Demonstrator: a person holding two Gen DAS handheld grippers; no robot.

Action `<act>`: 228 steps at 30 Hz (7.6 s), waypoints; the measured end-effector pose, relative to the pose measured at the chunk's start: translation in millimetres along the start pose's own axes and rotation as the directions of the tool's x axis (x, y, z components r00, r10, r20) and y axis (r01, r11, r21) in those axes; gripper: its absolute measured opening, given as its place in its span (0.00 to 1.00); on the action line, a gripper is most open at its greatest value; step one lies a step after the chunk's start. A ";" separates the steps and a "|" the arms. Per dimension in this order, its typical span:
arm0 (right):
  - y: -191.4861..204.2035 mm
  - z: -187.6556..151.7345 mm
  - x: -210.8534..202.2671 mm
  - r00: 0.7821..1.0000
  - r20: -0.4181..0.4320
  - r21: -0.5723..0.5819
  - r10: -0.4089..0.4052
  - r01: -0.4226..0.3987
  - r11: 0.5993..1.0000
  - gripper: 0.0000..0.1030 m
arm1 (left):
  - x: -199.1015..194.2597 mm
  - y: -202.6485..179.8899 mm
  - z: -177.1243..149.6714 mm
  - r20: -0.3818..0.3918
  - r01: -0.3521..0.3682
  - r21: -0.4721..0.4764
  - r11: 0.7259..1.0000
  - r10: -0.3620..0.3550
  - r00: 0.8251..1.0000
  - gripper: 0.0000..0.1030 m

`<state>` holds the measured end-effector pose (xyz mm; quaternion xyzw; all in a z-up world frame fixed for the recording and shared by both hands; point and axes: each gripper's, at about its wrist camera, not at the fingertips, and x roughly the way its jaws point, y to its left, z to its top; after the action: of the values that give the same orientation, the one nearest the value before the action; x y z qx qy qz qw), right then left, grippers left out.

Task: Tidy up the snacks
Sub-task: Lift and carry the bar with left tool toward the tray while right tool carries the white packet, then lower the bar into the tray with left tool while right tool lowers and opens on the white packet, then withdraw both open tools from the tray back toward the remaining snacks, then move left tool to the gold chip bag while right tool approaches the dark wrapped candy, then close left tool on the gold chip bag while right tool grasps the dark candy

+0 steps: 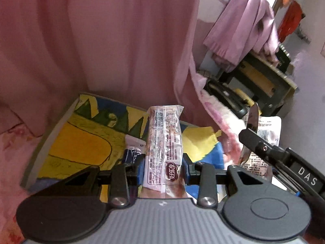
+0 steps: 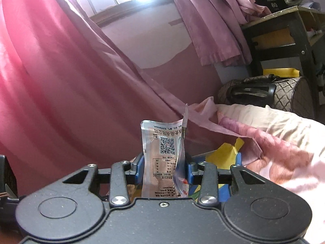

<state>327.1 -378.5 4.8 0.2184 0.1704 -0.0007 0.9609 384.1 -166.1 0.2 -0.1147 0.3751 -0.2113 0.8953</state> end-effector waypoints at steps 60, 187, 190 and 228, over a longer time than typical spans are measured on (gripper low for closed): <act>16.3 -1.9 21.4 0.987 -0.157 0.033 -0.024 0.029 0.999 0.99 | -20.1 25.7 -13.9 0.046 -0.221 -0.107 0.969 0.227 0.973 0.95; 85.6 -209.4 -82.0 0.833 -0.471 -0.224 -0.288 0.203 0.953 0.85 | -72.2 78.9 -153.5 -0.095 0.012 0.410 0.912 0.030 0.995 0.96; 85.4 -213.8 -76.7 0.836 -0.464 -0.228 -0.293 0.207 0.951 0.84 | -59.9 79.4 -151.8 -0.122 0.035 0.430 0.902 0.020 0.992 0.86; 90.1 -218.4 -74.2 0.835 -0.447 -0.280 -0.321 0.210 0.937 0.74 | -83.0 69.4 -164.4 -0.207 0.018 0.467 0.884 0.090 0.974 0.55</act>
<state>192.7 -210.7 -118.0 0.0784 0.4338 -0.0612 0.8955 233.8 -73.9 -87.2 0.1351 0.4131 -0.2899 0.8527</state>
